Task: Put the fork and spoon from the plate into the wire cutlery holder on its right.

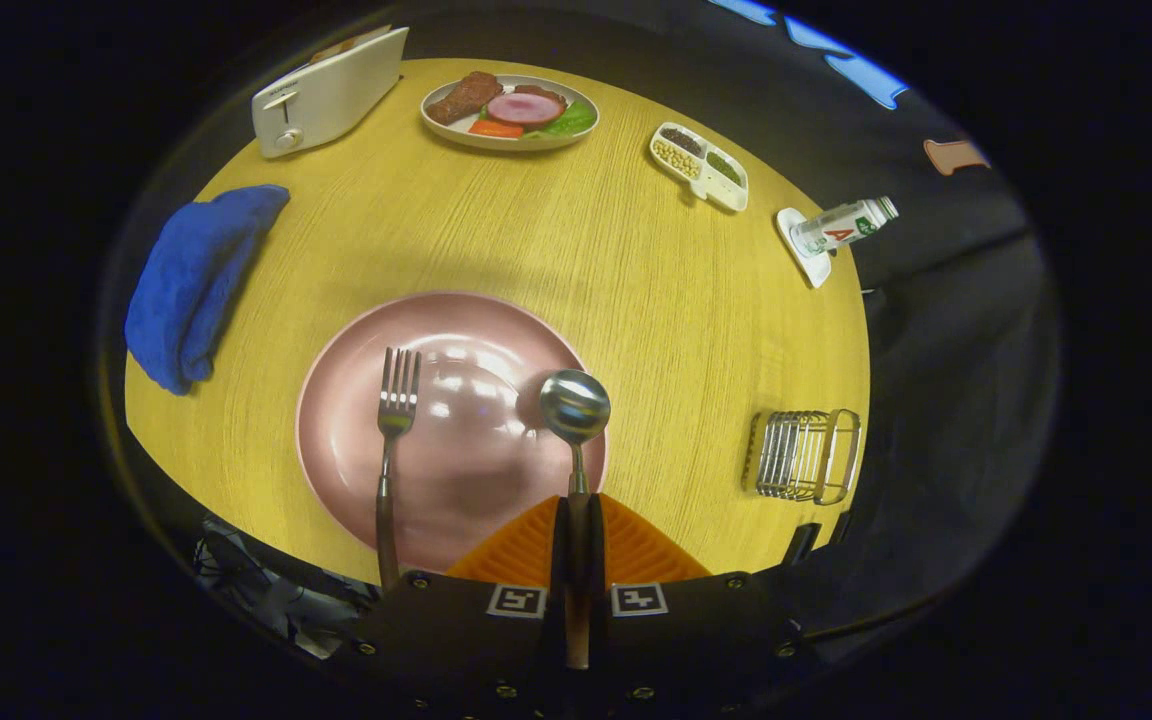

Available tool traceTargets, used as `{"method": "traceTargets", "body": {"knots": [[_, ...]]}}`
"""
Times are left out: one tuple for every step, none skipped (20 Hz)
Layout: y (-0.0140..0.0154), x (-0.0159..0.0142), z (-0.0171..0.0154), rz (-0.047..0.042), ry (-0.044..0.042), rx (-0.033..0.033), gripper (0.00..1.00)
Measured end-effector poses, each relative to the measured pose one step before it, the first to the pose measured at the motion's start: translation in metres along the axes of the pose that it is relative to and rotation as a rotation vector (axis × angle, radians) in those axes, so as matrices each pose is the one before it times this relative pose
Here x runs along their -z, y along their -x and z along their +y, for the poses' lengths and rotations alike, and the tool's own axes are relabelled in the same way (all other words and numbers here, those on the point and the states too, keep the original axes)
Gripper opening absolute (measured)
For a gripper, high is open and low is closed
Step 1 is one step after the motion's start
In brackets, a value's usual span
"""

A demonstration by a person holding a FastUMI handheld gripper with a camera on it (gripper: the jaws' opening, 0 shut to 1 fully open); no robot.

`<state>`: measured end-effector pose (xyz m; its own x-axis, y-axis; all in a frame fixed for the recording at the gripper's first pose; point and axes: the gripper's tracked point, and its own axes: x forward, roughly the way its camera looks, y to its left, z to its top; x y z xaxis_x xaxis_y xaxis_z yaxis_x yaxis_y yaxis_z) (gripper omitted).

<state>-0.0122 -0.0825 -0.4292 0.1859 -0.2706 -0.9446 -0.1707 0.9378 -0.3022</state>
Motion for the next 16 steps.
{"method": "traceTargets", "body": {"knots": [[0.00226,-0.00052,-0.0061,-0.00195,-0.00095,0.01009,0.1],[0.00397,-0.00079,-0.00716,-0.00105,-0.00554,0.01287,0.09],[0.00418,-0.00115,-0.00694,-0.00408,-0.00878,0.00924,0.09],[0.00421,-0.00186,-0.0069,-0.00611,-0.01123,0.00861,0.1],[0.00386,-0.00087,-0.01036,-0.00504,-0.01768,0.01074,0.1],[0.00268,-0.00021,-0.00908,-0.00285,-0.01566,0.01064,0.09],[0.00307,-0.00015,-0.00982,-0.00012,-0.0179,0.01173,0.09],[0.00146,0.00016,-0.0104,-0.0025,-0.01815,0.0113,0.09],[0.00166,-0.00058,-0.01075,0.00045,-0.02138,0.01013,0.09],[0.00003,0.0011,-0.01078,0.00263,-0.02206,0.00904,0.09],[-0.0003,0.00132,-0.01095,0.00454,-0.0215,0.00972,0.09],[-0.00167,0.00184,-0.01053,0.00489,-0.02146,0.00819,0.09],[-0.00189,0.00225,-0.01128,0.00694,-0.02102,0.00862,0.09],[-0.00345,0.00138,-0.01066,0.00975,-0.02142,0.00744,0.09],[-0.00303,0.00288,-0.00941,0.01042,-0.01925,0.00636,0.09],[-0.00292,0.00214,-0.01048,0.01006,-0.02101,0.00595,0.09]]}}
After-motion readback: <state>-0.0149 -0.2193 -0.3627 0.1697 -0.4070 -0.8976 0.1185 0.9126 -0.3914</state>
